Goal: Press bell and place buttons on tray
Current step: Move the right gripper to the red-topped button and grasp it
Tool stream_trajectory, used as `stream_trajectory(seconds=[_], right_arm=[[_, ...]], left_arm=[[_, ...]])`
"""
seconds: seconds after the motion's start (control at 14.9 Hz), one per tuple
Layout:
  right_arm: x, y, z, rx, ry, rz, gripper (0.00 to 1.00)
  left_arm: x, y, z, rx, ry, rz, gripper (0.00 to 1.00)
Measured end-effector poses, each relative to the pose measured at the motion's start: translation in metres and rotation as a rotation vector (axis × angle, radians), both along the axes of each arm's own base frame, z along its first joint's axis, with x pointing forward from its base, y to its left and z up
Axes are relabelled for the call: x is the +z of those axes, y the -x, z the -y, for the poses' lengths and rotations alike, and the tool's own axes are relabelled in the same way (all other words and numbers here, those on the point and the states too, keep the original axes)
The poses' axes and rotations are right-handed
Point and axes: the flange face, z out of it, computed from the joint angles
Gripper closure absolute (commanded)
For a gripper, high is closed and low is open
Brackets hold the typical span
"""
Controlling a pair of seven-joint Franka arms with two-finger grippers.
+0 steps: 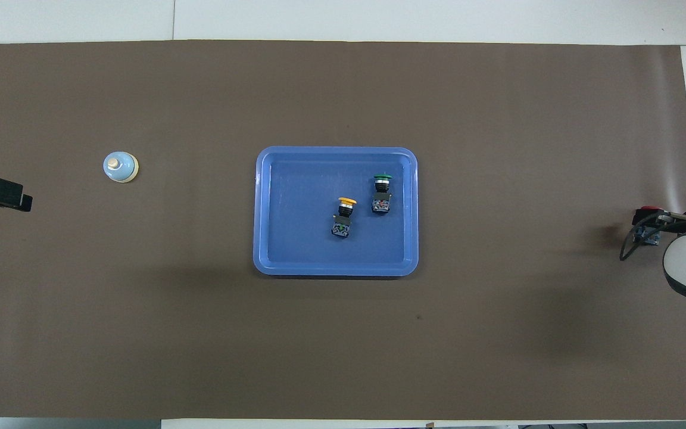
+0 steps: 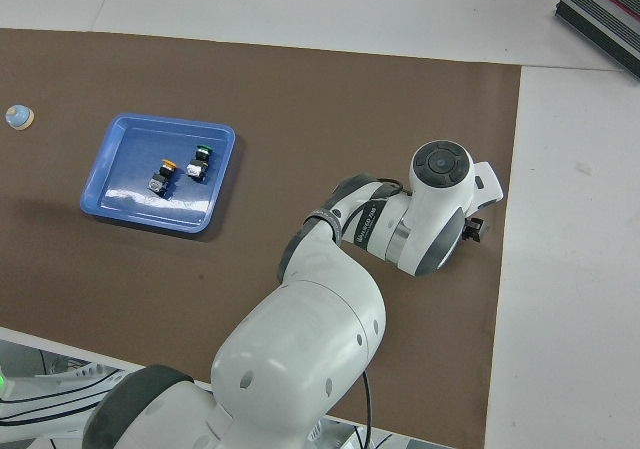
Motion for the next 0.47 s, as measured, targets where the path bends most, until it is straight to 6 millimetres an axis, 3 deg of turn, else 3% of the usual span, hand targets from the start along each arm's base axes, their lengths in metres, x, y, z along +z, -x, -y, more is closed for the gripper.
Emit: stream_trajectory(seconds=[0.33,0.4,0.47], right_arm=[[-0.0074,0.0062,-0.0022,0.000,0.004,0.013,0.00],[-0.0089,0.0081,-0.0002,-0.004,0.004,0.016,0.08],[-0.0106,0.0103,0.0028,-0.006,0.005,0.016,0.30]], left_arm=[[0.0000,0.0000,0.0000,0.000,0.000,0.000,0.00],[0.0000,0.0000,0.0000,0.000,0.000,0.000,0.00],[0.0000,0.0000,0.0000,0.000,0.000,0.000,0.00]])
